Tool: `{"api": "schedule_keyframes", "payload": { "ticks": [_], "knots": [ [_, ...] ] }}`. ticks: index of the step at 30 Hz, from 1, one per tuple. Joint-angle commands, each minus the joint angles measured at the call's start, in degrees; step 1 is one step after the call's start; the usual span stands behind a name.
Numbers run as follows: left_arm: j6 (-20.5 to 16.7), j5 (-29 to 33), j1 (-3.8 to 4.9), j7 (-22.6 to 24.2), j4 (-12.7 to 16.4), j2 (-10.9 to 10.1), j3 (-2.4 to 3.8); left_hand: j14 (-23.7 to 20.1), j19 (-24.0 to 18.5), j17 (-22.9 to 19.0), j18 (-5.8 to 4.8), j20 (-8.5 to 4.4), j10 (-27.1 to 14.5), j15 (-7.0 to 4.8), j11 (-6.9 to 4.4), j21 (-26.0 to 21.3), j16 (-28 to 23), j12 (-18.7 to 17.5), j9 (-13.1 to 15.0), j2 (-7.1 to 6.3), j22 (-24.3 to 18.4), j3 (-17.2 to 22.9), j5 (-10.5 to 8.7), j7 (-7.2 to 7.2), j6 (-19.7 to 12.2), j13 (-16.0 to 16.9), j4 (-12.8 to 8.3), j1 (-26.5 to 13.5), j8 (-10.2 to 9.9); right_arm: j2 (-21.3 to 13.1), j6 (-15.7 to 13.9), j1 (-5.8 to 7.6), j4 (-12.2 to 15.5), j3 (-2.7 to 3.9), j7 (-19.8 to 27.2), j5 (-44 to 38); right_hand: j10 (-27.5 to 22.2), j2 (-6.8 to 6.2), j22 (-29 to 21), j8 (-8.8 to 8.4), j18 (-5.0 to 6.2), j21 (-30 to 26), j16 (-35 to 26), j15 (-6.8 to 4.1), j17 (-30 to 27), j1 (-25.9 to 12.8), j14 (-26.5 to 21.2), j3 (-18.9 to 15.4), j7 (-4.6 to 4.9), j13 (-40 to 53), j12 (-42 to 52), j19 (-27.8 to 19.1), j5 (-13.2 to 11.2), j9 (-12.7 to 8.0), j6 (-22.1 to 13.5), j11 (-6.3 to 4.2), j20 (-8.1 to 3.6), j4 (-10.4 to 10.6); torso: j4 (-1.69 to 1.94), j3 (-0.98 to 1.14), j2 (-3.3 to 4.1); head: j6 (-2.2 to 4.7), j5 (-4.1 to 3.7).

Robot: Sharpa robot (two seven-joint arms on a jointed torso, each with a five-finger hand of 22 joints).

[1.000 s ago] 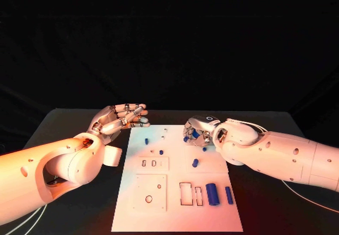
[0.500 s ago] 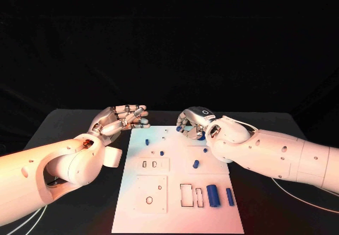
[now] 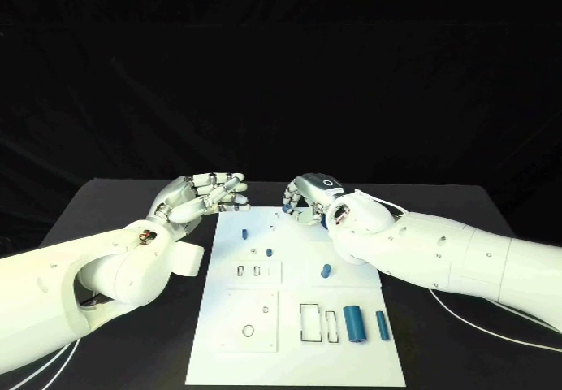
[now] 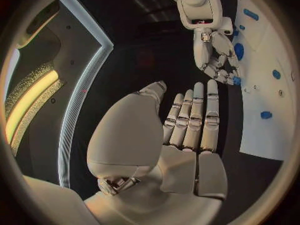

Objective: Assemble the parts on the task board

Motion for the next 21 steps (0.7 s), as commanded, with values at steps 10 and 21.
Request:
{"api": "schedule_keyframes", "payload": {
  "ticks": [10,21],
  "knots": [
    [0.94,0.13,0.26,0.43,0.04,0.24,0.05,-0.24,-0.33,0.07,0.64,0.17,0.26,0.0,0.31,0.28,0.22,-0.29,0.05,-0.11,0.06,0.31,-0.17,1.07,0.24,-0.02,0.01,0.56,-0.1,2.07,-0.36,-0.68,-1.87,-0.04,-0.19,1.02,-0.05,-0.05,-0.09,0.1,-0.62,0.16,0.22,-0.3,-0.02,-0.2,2.8,0.34,0.34,-0.09,-0.42,-0.31,-0.12,1.14,-0.41,0.25,-0.24,0.05,0.14,-0.16,0.15,0.01,-0.22],
    [0.87,0.12,0.77,0.36,0.01,0.28,0.05,-0.24,-0.33,0.07,0.64,0.17,0.26,0.0,0.31,0.28,0.22,-0.29,0.05,-0.11,0.06,0.31,-0.17,1.07,0.24,-0.02,0.01,0.56,-0.1,2.84,0.26,-1.32,-2.65,-0.08,-0.15,2.4,-0.11,-0.08,-0.18,0.07,-0.6,0.09,0.25,-0.26,0.0,-0.21,2.8,0.41,0.4,-0.11,-0.49,-0.37,-0.09,1.19,-0.54,0.3,-0.22,0.05,0.0,-0.14,0.26,-0.06,0.33]
  ]
}}
